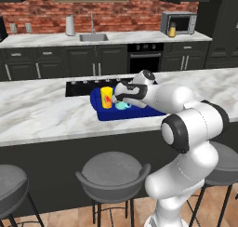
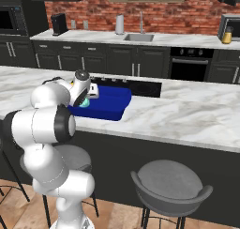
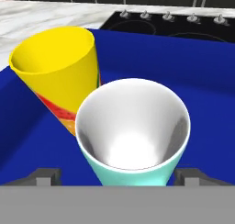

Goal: There is a tray on the dining counter. Grab the cup, mug, and pitcher and place them on the tray. The pitcher may be placed next to the tray if it cannot fit the tray.

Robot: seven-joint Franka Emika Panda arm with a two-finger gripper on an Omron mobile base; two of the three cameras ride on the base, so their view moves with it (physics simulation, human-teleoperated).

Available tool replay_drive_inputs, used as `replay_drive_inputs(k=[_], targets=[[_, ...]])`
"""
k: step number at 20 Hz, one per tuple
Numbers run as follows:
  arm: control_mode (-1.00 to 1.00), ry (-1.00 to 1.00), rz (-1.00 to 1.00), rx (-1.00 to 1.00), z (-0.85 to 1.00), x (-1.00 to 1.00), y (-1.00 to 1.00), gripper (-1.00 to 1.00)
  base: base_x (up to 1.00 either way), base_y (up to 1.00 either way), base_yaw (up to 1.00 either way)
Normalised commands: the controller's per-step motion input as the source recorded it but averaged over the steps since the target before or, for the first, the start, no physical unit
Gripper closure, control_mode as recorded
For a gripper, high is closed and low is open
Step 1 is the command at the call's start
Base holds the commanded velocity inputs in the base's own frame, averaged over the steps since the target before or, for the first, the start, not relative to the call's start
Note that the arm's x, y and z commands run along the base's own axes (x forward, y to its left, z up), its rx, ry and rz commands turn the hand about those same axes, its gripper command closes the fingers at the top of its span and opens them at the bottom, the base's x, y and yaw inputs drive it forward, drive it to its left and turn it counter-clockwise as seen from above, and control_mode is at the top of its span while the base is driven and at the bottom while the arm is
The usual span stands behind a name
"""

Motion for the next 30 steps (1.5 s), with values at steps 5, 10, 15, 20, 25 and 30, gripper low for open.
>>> replay_drive_inputs(k=[5, 10, 15, 20, 25, 30], targets=[[-1.0, 0.0, 0.0, 0.0, 0.16, -0.01, 0.0, -1.0, 0.0, 0.0, 0.0], [-1.0, -0.02, 0.0, 0.0, 0.35, -0.13, -0.01, -1.0, 0.0, 0.0, 0.0], [-1.0, 0.0, -0.01, 0.0, 0.44, -0.44, -0.14, -1.0, 0.0, 0.0, 0.0], [-1.0, 0.0, -0.05, 0.0, 0.46, -0.65, -0.22, -1.0, 0.0, 0.0, 0.0], [-1.0, 0.0, -0.06, 0.0, 0.55, -0.65, -0.16, -1.0, 0.0, 0.0, 0.0], [-1.0, 0.05, -0.13, -0.01, 0.45, -0.69, -0.02, -1.0, 0.0, 0.0, 0.0]])
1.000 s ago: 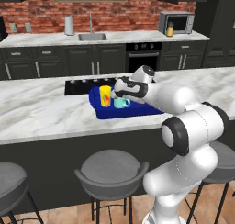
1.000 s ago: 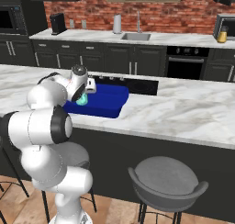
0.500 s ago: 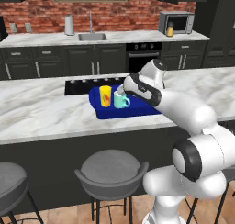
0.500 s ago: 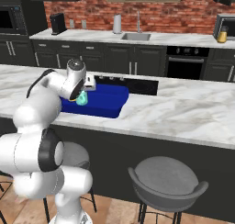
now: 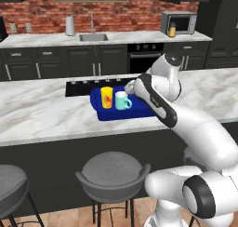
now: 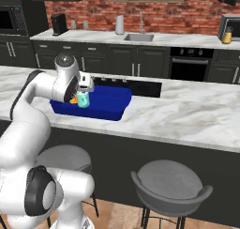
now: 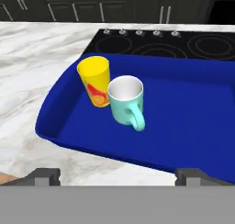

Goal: There is a tray on the dining counter. Grab the cup, mug, and pitcher and place them on the tray. The pitcher may be placed next to the tray if it cannot fit the tray.

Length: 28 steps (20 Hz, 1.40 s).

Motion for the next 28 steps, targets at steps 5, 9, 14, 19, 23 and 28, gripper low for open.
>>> replay_drive_inputs(k=[5, 9, 14, 19, 23, 28], targets=[[-1.0, 0.01, -0.14, -0.04, 0.44, -0.77, -0.09, -1.0, 0.0, 0.0, 0.0], [-1.0, 0.01, -0.1, -0.06, 0.49, -0.77, -0.15, -1.0, 0.0, 0.0, 0.0], [-1.0, 0.06, -0.01, -0.03, 0.48, -0.78, -0.38, -1.0, 0.0, 0.0, 0.0], [-1.0, 0.11, 0.0, -0.02, 0.25, -0.71, -0.48, -1.0, 0.0, 0.0, 0.0], [-1.0, 0.1, 0.0, -0.04, 0.09, -0.73, -0.37, -1.0, 0.0, 0.0, 0.0], [-1.0, 0.08, 0.0, -0.09, 0.0, -0.63, -0.18, -1.0, 0.0, 0.0, 0.0]])
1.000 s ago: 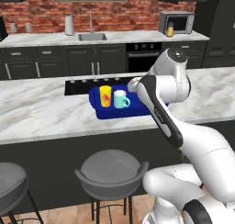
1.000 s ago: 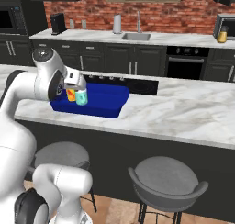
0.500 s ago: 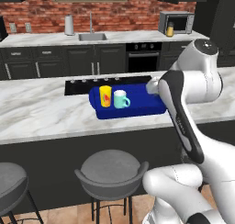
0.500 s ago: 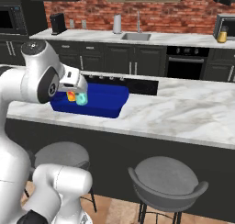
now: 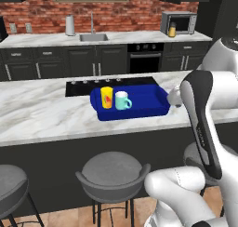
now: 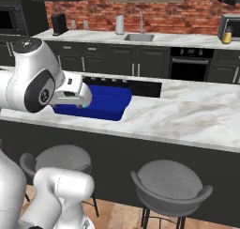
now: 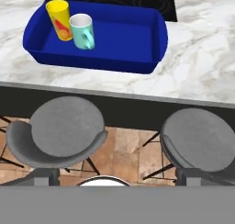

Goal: There is a tray on the dining counter. Grab the cup, mug, and pitcher and place them on the tray. The pitcher may be placed next to the tray if it cannot fit the tray.

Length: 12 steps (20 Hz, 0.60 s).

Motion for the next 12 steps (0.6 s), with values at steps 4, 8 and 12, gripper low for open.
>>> replay_drive_inputs(k=[4, 8, 12], targets=[[-1.0, 0.05, 0.0, -0.11, 0.0, -0.51, -0.1, -1.0, 0.0, 0.0, 0.0], [-1.0, 0.0, -0.04, 0.0, 0.0, -0.4, -0.03, -1.0, 0.0, 0.0, 0.0], [-1.0, 0.0, -0.09, 0.01, 0.0, -0.22, 0.0, -1.0, 0.0, 0.0, 0.0]])
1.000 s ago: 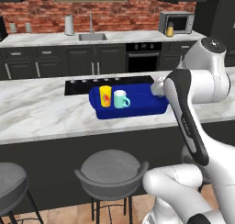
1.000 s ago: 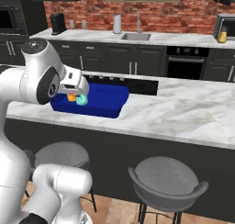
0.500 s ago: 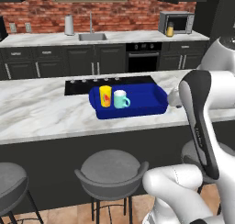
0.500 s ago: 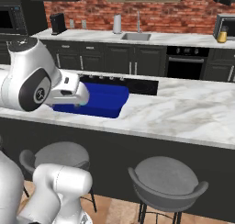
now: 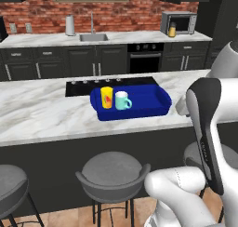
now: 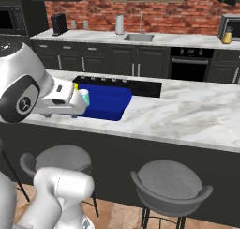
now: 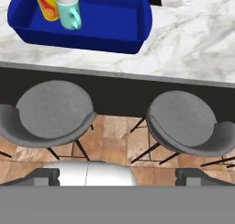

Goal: There is a tray on the dining counter. Grab the cup, mug, and pitcher and place them on the tray. The pitcher may be placed next to the tray if it cannot fit the tray.

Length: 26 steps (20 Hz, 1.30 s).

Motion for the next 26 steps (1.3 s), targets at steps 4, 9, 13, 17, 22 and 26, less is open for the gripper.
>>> replay_drive_inputs(k=[4, 9, 13, 17, 22, 26], targets=[[-1.0, 0.0, -0.1, 0.04, 0.0, -0.06, 0.0, -1.0, 0.0, 0.0, 0.0], [-1.0, 0.0, -0.08, 0.08, 0.0, 0.0, -0.1, -1.0, 0.0, 0.0, 0.0], [-1.0, 0.0, -0.05, 0.07, 0.0, 0.0, -0.04, -1.0, 0.0, 0.0, 0.0], [1.0, 0.0, -0.01, 0.02, 0.0, 0.0, -0.02, -1.0, 0.0, 0.0, 0.0], [1.0, 0.0, 0.0, 0.0, 0.0, 0.0, 0.0, -1.0, -0.16, 0.0, 0.0], [1.0, 0.0, 0.0, 0.0, 0.0, 0.0, 0.0, -1.0, -0.53, 0.03, 0.0]])
